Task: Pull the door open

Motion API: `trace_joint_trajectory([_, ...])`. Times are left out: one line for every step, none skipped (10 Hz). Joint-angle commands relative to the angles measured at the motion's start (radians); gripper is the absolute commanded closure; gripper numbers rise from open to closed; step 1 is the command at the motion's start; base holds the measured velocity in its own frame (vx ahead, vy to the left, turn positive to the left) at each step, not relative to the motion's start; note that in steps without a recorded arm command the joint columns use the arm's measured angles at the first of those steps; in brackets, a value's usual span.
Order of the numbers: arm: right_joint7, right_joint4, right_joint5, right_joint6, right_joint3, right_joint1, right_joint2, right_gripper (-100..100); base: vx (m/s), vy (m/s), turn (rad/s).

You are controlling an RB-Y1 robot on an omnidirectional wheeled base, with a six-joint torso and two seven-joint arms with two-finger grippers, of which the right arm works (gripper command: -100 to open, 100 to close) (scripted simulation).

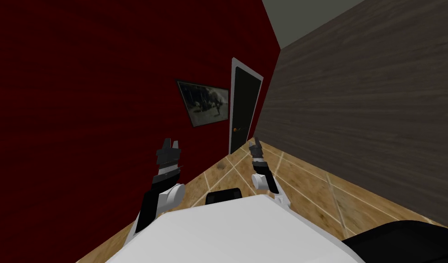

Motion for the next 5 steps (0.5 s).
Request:
trace_joint_trajectory([0.0,0.035,-0.004,-0.004,0.001,-0.015,-0.007,-100,0.061,-0.116,0.111])
trace_joint_trajectory([0.0,0.06,-0.006,-0.008,0.0,-0.027,-0.012,-100,0.069,-0.108,0.125])
trace_joint_trajectory([0.0,0.085,-0.009,-0.012,0.0,-0.038,-0.017,-100,0.064,-0.098,0.126])
trace_joint_trajectory([0.0,0.11,-0.011,-0.015,0.0,-0.05,-0.022,-100,0.07,-0.098,0.1])
trace_joint_trajectory([0.0,0.136,-0.014,-0.019,0.0,-0.061,-0.028,-100,0.088,-0.116,0.124])
